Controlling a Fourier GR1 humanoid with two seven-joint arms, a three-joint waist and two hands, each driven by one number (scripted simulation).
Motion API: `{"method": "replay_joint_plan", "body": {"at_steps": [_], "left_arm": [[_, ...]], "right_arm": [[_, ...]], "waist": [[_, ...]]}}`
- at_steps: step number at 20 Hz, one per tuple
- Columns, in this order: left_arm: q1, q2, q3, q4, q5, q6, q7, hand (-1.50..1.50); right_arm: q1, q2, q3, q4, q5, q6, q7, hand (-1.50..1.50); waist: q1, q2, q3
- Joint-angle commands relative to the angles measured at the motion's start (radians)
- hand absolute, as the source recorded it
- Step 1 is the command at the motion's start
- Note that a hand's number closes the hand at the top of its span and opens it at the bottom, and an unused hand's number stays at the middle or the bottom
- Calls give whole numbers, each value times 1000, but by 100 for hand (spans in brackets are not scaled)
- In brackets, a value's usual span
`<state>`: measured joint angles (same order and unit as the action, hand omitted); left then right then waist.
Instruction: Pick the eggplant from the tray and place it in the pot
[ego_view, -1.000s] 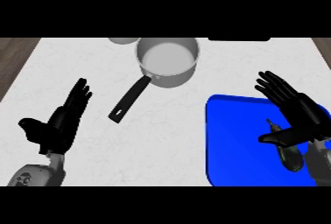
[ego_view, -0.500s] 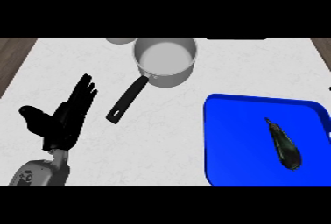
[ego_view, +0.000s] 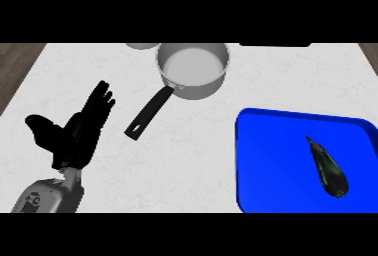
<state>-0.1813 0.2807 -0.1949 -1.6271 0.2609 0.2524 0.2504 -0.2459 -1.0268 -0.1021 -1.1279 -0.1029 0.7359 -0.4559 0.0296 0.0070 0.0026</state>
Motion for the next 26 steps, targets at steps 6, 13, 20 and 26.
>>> {"method": "replay_joint_plan", "body": {"at_steps": [6, 13, 20, 26], "left_arm": [[-27, -29, -14, 28, -35, 10, 19, 0], [11, -43, -19, -16, -64, 24, 31, 0], [47, 6, 66, -19, -2, -69, 8, 0], [57, -30, 56, -30, -44, -52, 5, 0]], "right_arm": [[-98, -68, 166, 56, 122, 190, -73, -150], [-166, 13, 268, 120, 210, 139, -41, -150], [-132, 20, 359, 145, 366, 34, -137, -150], [-182, 88, 354, 199, 370, 32, -82, -150]], "waist": [[-10, -1, -2], [-9, -2, -1], [-19, -4, -2], [-18, -5, -2]]}}
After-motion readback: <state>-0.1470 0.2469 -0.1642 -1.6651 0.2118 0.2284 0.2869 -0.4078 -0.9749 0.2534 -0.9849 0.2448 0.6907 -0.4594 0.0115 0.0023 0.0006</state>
